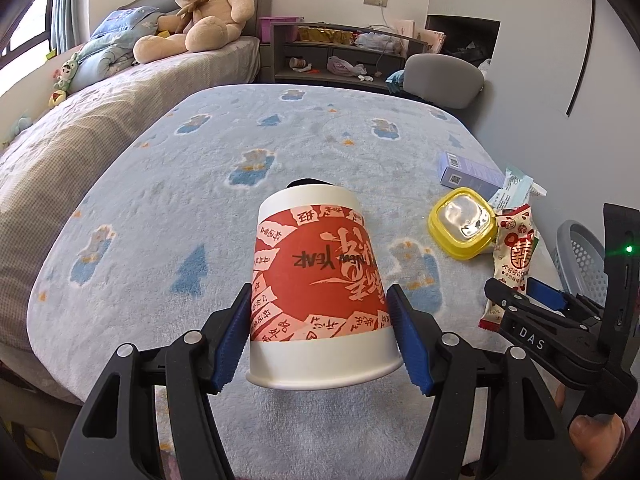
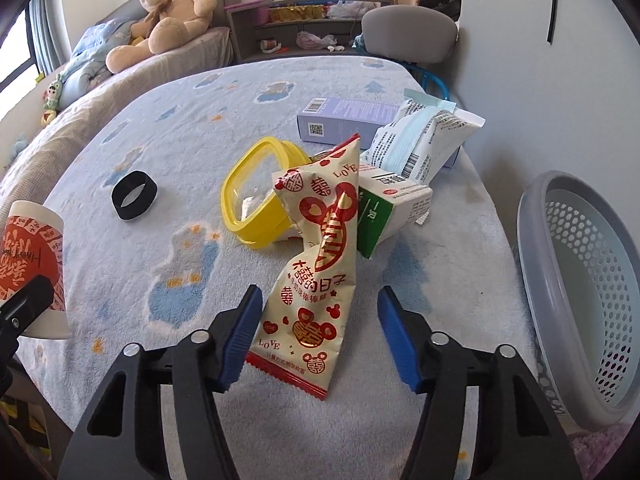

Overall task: Collect trash
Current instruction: 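Grasp the cream snack wrapper with the right gripper while the left holds the cup, then carry cup and wrapper over the grey basket and open both grippers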

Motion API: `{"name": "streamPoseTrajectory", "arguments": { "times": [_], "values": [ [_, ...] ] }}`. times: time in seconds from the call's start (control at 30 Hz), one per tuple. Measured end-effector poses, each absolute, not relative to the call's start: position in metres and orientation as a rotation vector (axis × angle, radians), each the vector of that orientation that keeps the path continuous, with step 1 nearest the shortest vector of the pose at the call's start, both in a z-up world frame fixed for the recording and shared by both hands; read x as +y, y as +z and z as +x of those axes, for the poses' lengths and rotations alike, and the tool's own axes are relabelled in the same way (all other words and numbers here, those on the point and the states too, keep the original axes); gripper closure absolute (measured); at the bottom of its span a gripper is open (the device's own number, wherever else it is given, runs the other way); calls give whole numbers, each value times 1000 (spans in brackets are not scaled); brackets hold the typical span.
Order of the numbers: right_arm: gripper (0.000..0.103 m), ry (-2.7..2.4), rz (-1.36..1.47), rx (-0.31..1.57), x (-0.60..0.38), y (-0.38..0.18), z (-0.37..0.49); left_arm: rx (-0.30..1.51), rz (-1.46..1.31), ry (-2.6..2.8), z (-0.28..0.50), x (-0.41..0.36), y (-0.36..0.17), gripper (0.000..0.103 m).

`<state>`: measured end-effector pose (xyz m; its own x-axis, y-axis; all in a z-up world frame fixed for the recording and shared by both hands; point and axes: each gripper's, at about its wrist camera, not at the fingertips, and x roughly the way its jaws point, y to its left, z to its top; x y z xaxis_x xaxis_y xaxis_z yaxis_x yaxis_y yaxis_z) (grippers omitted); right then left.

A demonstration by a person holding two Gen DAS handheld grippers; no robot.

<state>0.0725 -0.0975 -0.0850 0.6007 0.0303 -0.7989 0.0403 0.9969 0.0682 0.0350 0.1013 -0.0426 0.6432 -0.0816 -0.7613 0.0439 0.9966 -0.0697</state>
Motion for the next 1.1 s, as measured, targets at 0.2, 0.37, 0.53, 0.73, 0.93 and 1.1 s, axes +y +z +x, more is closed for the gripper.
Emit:
{"name": "streamPoseTrajectory", "arguments": {
  "times": [0.2, 0.37, 0.53, 0.73, 0.93, 1.1],
  "values": [
    [64, 8, 56, 905, -90, -80, 68, 867, -48, -73, 34, 102, -42, 39],
    [76, 30, 72, 904, -89, -76, 64, 859, -49, -74, 30, 102, -39, 39],
    [81, 44, 72, 890, -88, -72, 59, 856, -48, -76, 24, 101, -36, 39],
    [84, 67, 86, 875, -88, -64, 51, 851, -47, -82, 18, 97, -32, 39],
    [84, 85, 93, 865, -88, -58, 43, 845, -56, -84, 13, 97, -27, 39],
    [84, 95, 104, 845, -91, -48, 30, 843, -57, -91, 9, 94, -24, 39]
  ]
}}
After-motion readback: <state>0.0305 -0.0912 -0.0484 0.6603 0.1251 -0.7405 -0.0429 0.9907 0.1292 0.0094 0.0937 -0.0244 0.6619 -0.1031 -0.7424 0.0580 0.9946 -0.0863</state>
